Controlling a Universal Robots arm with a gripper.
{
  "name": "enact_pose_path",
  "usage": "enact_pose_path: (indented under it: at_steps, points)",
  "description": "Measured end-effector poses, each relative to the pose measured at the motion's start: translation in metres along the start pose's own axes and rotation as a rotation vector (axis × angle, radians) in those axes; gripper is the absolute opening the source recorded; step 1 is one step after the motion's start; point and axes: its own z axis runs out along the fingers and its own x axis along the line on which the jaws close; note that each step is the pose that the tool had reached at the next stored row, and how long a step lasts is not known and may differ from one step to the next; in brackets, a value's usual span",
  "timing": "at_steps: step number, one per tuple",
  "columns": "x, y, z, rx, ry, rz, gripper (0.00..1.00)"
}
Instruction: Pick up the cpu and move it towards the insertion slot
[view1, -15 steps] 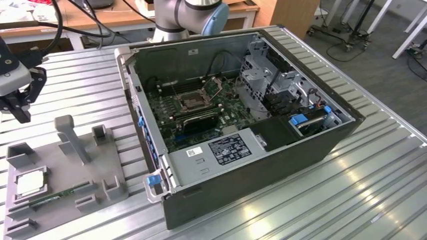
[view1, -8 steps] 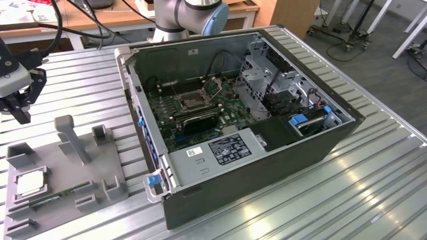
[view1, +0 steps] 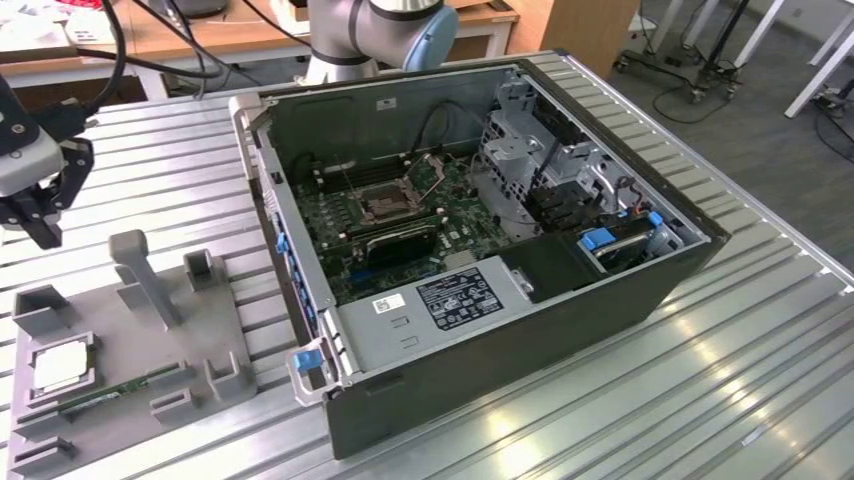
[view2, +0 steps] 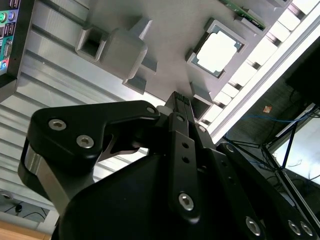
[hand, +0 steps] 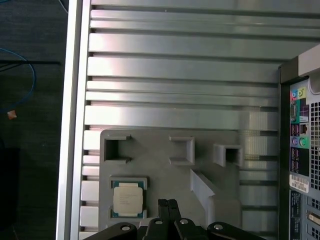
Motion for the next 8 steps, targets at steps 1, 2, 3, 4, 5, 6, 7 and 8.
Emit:
enact_pose_path:
  at_steps: [1, 2, 3, 4, 5, 6, 7, 8]
  points:
    - [0.0000, 0.0000, 0.0007, 0.0002, 0.0002, 0.000, 0.11]
    - [0.0000, -0.0001, 0.0016, 0.0002, 0.0003, 0.000, 0.11]
    - [0.0000, -0.0001, 0.0027, 0.0001, 0.0002, 0.000, 0.11]
    - [0.0000, -0.0001, 0.0036, 0.0001, 0.0002, 0.000, 0.11]
    - [0.0000, -0.0002, 0.0045, 0.0002, 0.0002, 0.000, 0.11]
    - [0.0000, -0.0002, 0.0053, 0.0001, 0.0002, 0.000, 0.11]
    - [0.0001, -0.0003, 0.0062, 0.0002, 0.0002, 0.000, 0.11]
    - [0.0001, -0.0005, 0.0069, 0.0002, 0.0002, 0.000, 0.11]
